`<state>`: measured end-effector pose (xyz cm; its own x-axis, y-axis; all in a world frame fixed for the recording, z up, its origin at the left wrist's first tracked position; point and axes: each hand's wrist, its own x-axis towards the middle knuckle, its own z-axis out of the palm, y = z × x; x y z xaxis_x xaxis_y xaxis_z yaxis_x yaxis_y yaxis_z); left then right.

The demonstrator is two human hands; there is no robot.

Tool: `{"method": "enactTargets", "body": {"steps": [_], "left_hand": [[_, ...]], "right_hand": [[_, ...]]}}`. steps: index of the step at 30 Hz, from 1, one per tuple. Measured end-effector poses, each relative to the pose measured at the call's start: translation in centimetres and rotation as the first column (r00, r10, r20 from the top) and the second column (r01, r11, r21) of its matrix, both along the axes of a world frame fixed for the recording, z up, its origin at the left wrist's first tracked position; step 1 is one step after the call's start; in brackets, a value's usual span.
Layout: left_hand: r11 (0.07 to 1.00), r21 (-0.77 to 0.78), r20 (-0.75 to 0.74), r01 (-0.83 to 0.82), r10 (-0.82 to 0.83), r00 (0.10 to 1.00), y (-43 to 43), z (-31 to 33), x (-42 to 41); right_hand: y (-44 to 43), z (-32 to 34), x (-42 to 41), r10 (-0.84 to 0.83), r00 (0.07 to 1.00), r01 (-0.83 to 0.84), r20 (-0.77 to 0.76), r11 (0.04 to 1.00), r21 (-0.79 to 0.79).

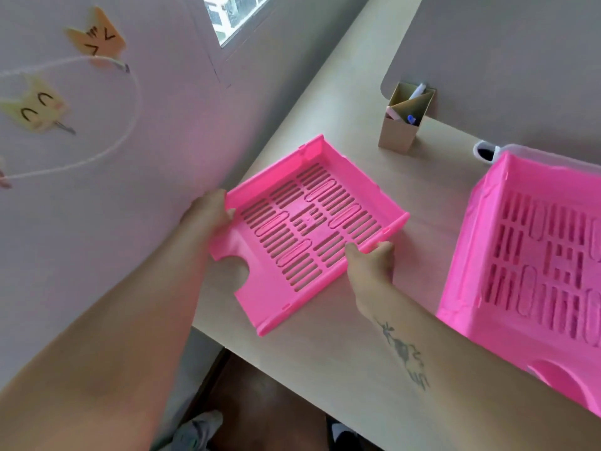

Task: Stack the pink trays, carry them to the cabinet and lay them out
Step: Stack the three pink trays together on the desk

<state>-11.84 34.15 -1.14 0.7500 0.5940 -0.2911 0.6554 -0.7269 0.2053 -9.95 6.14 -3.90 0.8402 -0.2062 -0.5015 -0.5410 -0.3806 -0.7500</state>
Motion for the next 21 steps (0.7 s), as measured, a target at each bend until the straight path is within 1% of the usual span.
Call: {"method": "enactTargets", "body": {"steps": [2, 4, 7, 9, 13, 16, 17, 19, 21], "left_hand": [[0.998, 0.048, 0.000, -0.029, 0.029, 1.000, 0.2, -0.3, -0.4], [0.996, 0.060, 0.015, -0.062, 0.062, 0.998, 0.1, -0.1, -0.6], [0.999, -0.004, 0.088, -0.043, 0.044, 0.995, -0.4, 2.2, -0.7], [0.999, -0.049, 0.111, -0.008, 0.014, 0.994, -1.0, 4.8, -0.5], [0.970, -0.232, 0.120, 0.069, -0.041, 0.992, -3.9, 10.5, -0.4], [0.871, -0.478, 0.199, 0.112, -0.017, 0.980, -7.9, 13.4, 0.0], [0.855, -0.497, 0.224, 0.148, -0.038, 0.974, -9.7, 13.9, 0.4], [0.879, -0.425, 0.276, 0.215, -0.100, 0.956, -13.5, 14.3, 1.7], [0.905, -0.339, 0.300, 0.258, -0.156, 0.941, -17.9, 14.2, 3.1]], "right_hand": [[0.3, -0.3, 0.2, 0.017, 1.000, -0.018, -0.018, 0.999, -0.030], [0.1, 0.0, 0.8, 0.007, 1.000, -0.007, 0.008, 0.999, -0.041], [-0.5, 2.3, 2.0, -0.030, 0.996, 0.027, 0.086, 0.999, 0.027], [-1.4, 4.7, 3.2, -0.029, 0.988, 0.025, 0.151, 0.999, 0.032], [-4.8, 9.5, 5.3, 0.010, 0.962, -0.013, 0.272, 1.000, 0.008], [-9.3, 12.0, 6.4, 0.016, 0.941, -0.003, 0.337, 0.999, -0.042], [-11.3, 12.6, 6.8, -0.008, 0.934, 0.018, 0.357, 0.999, -0.027], [-15.6, 13.5, 7.4, -0.063, 0.921, 0.059, 0.385, 0.998, 0.022], [-20.1, 14.2, 7.7, -0.095, 0.914, 0.091, 0.394, 0.995, 0.027]]}}
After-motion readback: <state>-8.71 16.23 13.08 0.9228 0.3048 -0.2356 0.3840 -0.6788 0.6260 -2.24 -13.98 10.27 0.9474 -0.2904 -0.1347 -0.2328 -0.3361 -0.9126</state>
